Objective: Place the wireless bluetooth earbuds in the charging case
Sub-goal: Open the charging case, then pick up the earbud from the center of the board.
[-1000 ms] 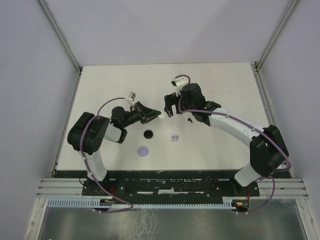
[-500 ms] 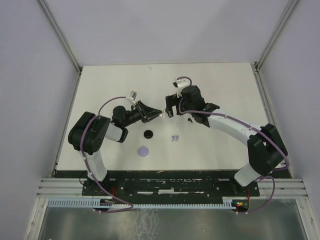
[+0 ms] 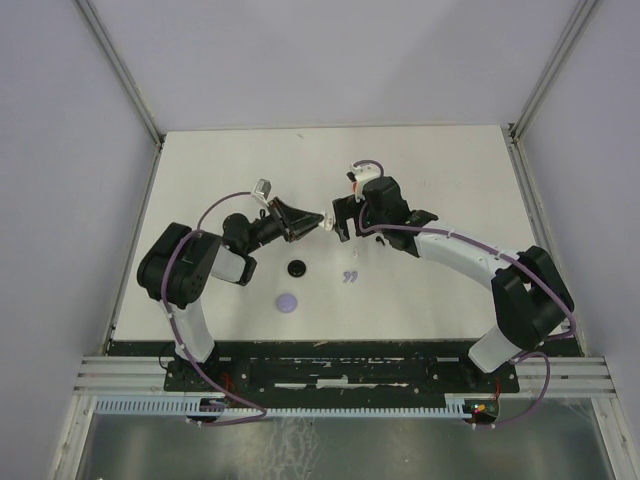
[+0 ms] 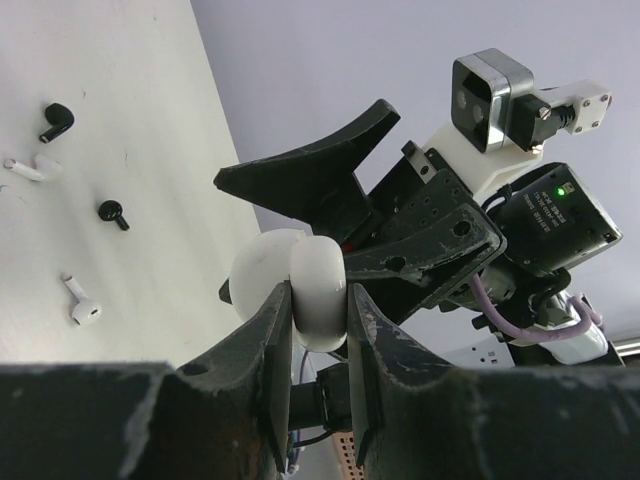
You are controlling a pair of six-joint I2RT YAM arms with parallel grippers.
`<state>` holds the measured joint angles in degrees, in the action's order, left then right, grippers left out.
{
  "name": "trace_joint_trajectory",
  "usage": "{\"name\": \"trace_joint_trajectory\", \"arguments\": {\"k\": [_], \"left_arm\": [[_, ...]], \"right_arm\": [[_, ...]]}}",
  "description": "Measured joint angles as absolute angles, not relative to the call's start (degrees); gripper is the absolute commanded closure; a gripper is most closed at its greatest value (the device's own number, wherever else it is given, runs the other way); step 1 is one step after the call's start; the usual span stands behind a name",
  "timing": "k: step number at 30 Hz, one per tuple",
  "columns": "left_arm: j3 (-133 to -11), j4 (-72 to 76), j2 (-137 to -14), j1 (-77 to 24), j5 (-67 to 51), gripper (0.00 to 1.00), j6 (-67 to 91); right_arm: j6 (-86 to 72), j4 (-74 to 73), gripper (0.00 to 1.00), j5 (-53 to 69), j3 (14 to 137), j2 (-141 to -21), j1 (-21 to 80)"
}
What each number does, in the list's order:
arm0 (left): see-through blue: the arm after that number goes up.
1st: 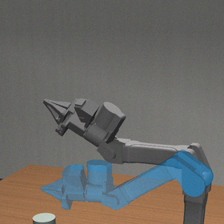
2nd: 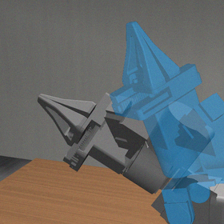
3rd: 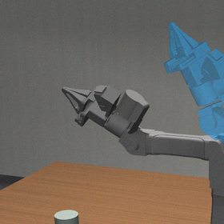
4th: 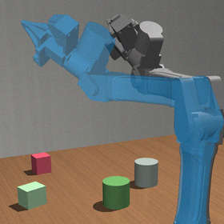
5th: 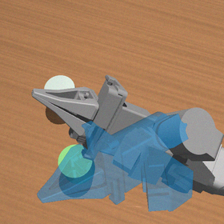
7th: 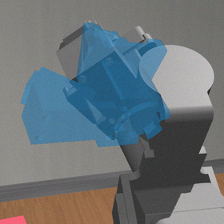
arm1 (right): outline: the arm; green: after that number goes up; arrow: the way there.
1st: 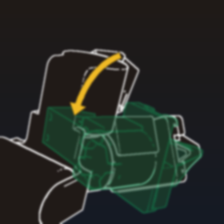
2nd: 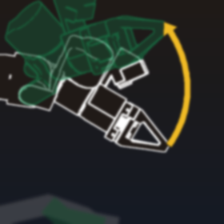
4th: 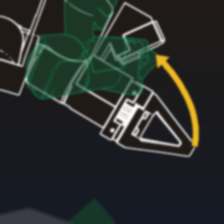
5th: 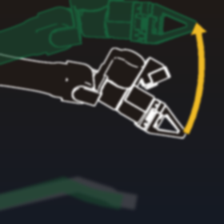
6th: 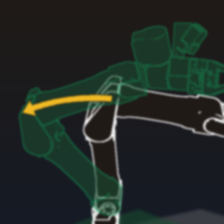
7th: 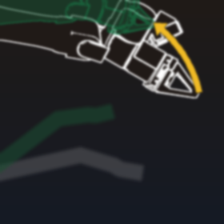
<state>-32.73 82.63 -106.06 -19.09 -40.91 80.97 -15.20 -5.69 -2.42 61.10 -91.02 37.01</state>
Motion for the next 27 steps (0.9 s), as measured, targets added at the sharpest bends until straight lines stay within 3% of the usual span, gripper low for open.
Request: {"name": "trace_joint_trajectory", "arguments": {"k": [27], "left_arm": [[-33.5,84.58,-109.27,-20.67,-39.16,0.97,84.64]], "right_arm": [[-15.22,-7.81,0.0,-5.69,62.54,-94.17,37.1]]}}
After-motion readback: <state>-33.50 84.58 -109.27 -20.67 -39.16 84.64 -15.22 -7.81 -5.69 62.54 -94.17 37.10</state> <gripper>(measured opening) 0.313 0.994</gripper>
